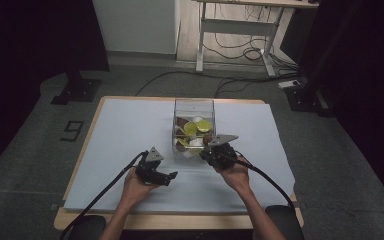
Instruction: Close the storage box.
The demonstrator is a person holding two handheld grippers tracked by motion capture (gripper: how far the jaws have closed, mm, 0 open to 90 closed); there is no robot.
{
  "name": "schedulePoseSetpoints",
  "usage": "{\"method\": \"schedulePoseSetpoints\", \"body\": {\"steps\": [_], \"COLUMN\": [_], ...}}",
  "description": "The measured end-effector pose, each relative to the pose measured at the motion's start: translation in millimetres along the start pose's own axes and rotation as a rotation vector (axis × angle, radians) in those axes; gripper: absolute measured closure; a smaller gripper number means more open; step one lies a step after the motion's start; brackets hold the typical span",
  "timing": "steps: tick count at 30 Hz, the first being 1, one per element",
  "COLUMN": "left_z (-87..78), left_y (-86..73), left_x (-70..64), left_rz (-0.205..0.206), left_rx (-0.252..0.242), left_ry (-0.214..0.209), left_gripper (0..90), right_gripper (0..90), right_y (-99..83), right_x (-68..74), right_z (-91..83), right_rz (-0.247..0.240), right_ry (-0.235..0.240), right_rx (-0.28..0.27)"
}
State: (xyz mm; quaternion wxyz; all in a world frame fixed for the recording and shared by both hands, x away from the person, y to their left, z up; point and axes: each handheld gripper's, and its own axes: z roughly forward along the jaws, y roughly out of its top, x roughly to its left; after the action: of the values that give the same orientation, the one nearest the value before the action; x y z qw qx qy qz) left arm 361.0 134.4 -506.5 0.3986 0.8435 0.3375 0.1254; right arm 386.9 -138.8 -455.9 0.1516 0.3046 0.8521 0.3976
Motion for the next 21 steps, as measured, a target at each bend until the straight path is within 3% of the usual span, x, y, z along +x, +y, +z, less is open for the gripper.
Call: {"method": "schedulePoseSetpoints", "body": {"steps": [5,21], "left_z": [-0.1,2.2], "left_y": [-5.6,-19.7], "left_x": [0.0,-0.2], "left_rz": [0.004,0.034], "left_rx": [0.033,0.119], "left_ry": [-0.013,-0.013], "left_gripper": [0.2,0.0], "right_gripper": [81.5,81.5], "right_y": [0.8,6.6], "right_x": [-1.8,-11.0], "right_z": [1.2,8.5], "right_rz": [0.009,0.026], "right_ry": [-0.003,-0.025], "right_rx": [-0.001,0.000]}}
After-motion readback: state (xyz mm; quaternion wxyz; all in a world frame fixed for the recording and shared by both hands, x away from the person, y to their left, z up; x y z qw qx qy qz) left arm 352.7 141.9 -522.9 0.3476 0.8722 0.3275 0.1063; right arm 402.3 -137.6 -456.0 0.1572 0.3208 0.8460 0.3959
